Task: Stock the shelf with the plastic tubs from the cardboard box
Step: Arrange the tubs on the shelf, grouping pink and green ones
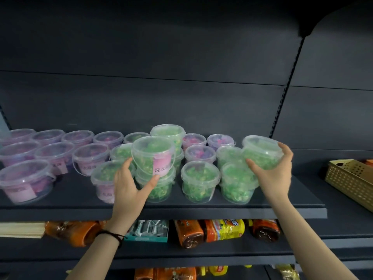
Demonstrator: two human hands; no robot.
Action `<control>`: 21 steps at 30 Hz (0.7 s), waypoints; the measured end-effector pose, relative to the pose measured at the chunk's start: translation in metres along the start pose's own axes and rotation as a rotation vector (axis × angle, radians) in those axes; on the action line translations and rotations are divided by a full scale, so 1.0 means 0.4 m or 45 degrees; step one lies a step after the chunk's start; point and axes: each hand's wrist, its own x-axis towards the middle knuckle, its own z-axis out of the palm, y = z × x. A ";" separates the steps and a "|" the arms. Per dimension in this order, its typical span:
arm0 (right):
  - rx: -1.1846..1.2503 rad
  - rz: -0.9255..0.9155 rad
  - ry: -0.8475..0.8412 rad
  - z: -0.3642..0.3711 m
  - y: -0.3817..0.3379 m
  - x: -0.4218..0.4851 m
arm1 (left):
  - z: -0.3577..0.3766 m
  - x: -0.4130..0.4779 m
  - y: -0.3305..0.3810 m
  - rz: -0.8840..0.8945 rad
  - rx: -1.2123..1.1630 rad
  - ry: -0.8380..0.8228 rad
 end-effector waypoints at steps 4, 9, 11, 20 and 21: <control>0.037 0.168 0.031 -0.047 0.078 0.030 | 0.028 0.004 0.014 -0.036 -0.046 0.039; -0.115 0.234 -0.005 -0.059 0.147 0.048 | 0.050 0.011 0.026 -0.046 -0.221 0.002; -0.164 0.270 -0.085 -0.057 0.184 0.041 | 0.061 0.017 0.038 -0.034 -0.212 0.034; -0.053 0.319 -0.554 -0.059 0.213 0.097 | 0.078 0.041 0.028 -0.004 -0.212 0.053; -0.091 0.292 -0.546 -0.062 0.203 0.100 | 0.078 0.043 0.026 -0.009 -0.213 0.054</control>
